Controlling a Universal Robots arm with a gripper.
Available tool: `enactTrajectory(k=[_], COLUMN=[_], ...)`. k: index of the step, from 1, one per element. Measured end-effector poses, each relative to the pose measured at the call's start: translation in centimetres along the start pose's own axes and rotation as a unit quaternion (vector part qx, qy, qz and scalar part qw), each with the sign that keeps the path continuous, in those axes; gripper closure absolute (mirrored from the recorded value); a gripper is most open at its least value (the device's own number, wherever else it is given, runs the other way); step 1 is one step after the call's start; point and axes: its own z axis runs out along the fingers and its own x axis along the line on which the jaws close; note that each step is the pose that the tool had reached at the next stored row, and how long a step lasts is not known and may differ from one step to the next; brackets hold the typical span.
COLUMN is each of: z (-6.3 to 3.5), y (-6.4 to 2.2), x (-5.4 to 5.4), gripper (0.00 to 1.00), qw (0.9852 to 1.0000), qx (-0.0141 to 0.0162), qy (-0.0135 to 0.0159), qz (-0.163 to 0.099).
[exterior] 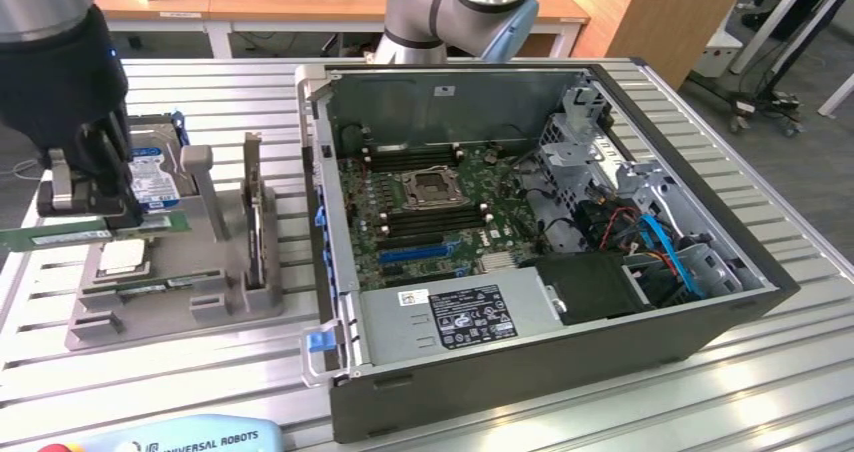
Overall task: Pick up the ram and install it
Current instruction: 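Pick up the ram and move it above insertion slot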
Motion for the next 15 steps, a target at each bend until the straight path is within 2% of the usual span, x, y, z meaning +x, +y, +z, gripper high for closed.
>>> enactTrajectory(k=[15], z=[-3.63], y=[0.13], x=[-0.1], gripper=[0.89], qw=[1.0000], qx=[0.0014], qy=[0.0000], qz=[0.000])
